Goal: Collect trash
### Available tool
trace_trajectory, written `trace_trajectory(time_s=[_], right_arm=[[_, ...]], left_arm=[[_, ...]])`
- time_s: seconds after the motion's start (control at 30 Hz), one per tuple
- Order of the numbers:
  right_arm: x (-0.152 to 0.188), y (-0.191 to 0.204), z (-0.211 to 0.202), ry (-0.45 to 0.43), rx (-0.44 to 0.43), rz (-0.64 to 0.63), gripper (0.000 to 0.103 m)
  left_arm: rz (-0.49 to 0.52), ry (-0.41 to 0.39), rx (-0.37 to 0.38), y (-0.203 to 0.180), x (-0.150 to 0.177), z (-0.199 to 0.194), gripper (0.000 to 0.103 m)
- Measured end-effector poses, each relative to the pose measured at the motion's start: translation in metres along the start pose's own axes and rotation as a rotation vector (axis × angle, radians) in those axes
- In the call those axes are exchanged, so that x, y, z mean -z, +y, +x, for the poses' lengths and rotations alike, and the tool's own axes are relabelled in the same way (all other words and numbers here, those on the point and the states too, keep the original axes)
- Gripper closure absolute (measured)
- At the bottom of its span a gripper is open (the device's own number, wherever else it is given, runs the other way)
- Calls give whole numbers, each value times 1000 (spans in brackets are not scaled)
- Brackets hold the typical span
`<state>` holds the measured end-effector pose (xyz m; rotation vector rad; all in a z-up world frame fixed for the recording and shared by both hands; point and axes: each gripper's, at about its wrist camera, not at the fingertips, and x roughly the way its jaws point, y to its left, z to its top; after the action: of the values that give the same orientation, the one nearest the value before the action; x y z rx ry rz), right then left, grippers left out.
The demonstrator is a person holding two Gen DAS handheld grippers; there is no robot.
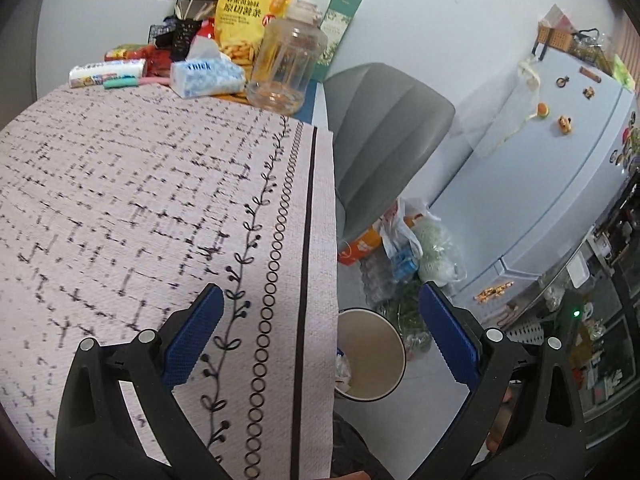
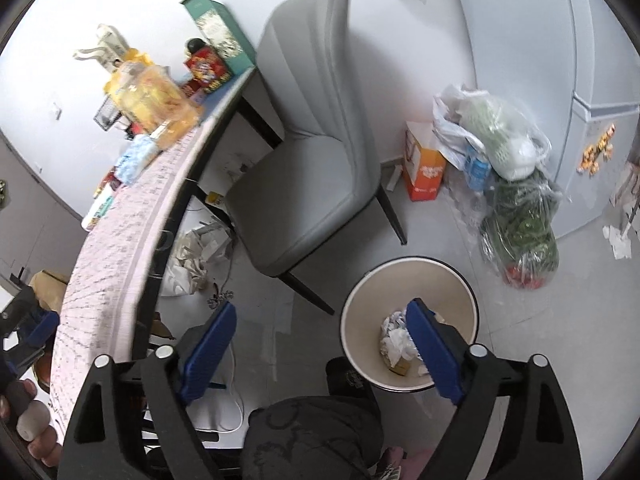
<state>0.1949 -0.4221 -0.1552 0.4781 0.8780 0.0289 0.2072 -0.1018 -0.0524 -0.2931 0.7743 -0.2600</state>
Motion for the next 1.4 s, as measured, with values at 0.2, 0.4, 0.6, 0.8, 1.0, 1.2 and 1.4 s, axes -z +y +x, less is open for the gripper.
trace_trajectory(time_s=[0.2,0.4,0.6,0.8,1.0,1.2,1.4], right_arm=[[-5,44,-38,-48,-16,-83,8],[-4,80,-71,-74,-38,-148,8],[6,114,-102,-93,-74,-243,8],[17,134,-125,-99,-103,-306,8],[30,147,-142,-102,-124,-358,8],[44,156,-156,-113,-160,-382,8],[61,167,-162,-114,-198,-394,8]], left_arm=[[0,-56,-2,7,-4,-36,6],[4,-115,-16,11,-6,-75,6],[17,-154,-42,11,0,-109,6],[36,-208,-79,9,10,-143,6],[48,-247,-111,11,22,-172,6],[41,-257,-137,18,37,-187,6],[39,-273,-171,21,49,-202,6]])
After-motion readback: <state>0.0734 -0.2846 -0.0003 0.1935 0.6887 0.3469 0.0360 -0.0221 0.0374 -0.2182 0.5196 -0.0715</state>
